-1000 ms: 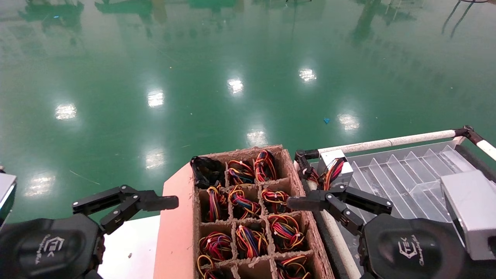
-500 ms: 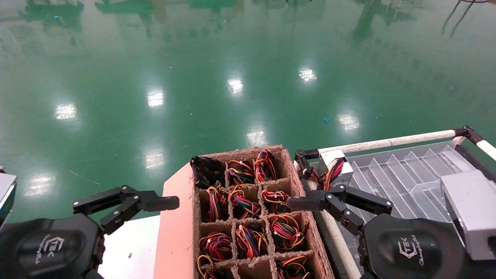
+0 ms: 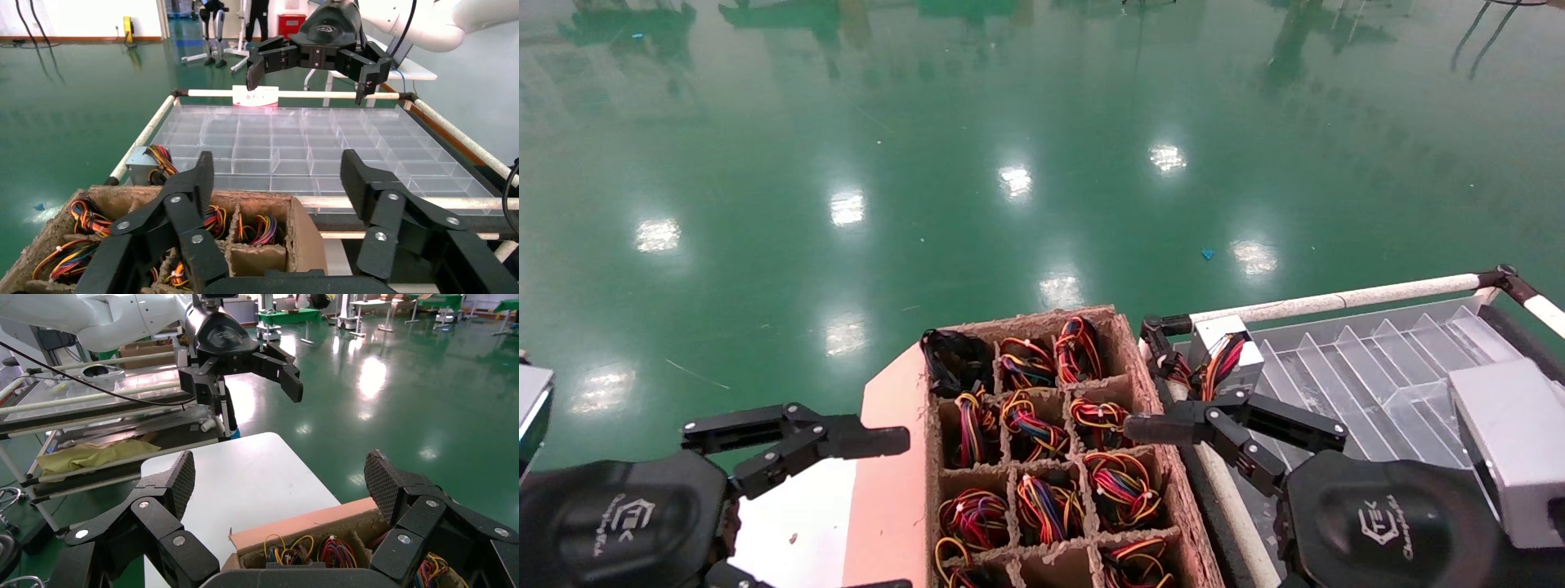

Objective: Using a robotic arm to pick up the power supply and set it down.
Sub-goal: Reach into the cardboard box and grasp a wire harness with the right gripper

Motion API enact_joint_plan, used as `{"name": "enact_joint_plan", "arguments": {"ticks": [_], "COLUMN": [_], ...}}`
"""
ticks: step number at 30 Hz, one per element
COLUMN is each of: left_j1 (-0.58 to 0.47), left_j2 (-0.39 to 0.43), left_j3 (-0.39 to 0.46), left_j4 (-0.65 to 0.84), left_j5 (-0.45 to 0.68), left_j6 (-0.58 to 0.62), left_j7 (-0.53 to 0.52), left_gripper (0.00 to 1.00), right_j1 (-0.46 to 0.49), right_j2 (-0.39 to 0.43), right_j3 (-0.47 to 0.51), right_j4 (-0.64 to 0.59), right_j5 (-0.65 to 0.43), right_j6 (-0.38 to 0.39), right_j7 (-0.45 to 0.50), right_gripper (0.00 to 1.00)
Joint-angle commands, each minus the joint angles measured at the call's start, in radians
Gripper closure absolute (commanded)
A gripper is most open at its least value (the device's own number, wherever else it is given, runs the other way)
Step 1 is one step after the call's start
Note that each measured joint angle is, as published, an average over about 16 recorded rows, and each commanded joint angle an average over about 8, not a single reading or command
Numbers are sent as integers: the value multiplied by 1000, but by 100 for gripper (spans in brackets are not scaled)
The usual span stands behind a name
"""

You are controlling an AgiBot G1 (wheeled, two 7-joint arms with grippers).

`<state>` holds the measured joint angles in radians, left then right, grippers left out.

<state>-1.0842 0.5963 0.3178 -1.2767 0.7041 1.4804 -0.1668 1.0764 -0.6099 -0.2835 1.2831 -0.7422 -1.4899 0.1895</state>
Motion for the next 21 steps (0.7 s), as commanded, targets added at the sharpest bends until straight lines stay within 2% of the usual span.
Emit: {"name": "enact_joint_plan", "arguments": {"ticks": [1,10,18,19,21], "left_j1": [0,0,0,0,0], "left_j2": [0,0,0,0,0], "left_j3": [0,0,1,1,1], "left_j4": [0,0,1,1,1], "left_j5": [0,0,0,0,0], "left_j6": [0,0,0,0,0], "left_j7": [0,0,0,0,0], "left_gripper": [100,100,100,100,100], "right_j1": [-1,23,79,89,109], "right_j2": [0,3,-19,-26,-42], "right_j3": [2,-44,-126,-138,-159], "right_j4": [0,-4,0,-3,-14], "right_j5": [4,-122,-309,-331,-372], "right_j6": [-3,71,142,148,157], "right_j7": [-2,46,144,158,184], "right_gripper": [0,0,0,1,15]}}
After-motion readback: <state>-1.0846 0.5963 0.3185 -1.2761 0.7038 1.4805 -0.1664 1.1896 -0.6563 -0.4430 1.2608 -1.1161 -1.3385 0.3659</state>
